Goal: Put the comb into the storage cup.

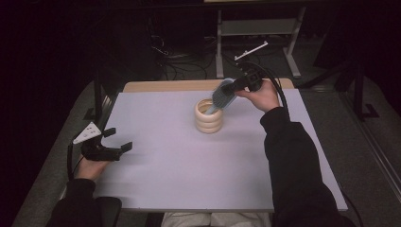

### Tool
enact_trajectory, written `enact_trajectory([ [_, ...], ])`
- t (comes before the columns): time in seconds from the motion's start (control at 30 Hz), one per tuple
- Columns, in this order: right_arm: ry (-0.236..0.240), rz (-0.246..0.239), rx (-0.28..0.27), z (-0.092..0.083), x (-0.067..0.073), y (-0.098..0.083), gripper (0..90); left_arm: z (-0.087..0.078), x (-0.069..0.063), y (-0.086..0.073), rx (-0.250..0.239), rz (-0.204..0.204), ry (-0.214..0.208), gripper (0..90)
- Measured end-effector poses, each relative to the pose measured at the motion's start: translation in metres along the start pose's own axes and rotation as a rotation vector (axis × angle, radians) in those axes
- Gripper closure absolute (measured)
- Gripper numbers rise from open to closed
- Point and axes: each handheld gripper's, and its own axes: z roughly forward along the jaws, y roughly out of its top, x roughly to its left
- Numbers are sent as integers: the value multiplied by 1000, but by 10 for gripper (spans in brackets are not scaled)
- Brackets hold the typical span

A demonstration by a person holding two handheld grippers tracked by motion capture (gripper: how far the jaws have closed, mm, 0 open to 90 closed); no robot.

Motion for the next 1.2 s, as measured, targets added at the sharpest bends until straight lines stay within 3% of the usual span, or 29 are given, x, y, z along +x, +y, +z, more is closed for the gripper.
enact_trajectory([
  [0.23,21,33,2,4,-2,-1,416,1,-1,0,16,11,-4,0],
  [0.3,23,25,-3,5,-2,-1,343,1,-2,0,18,10,-5,0],
  [0.43,43,4,-63,0,-2,-5,185,1,-2,-1,24,11,-5,0],
  [0.6,25,-11,-76,-5,-2,-6,14,-1,-2,-1,17,7,-5,0],
  [0.83,1,-52,-93,-12,-2,-14,0,-1,-3,-3,23,9,-6,0],
  [1.2,-13,-66,-125,-28,-5,-38,0,0,-5,-4,32,12,-9,0],
])
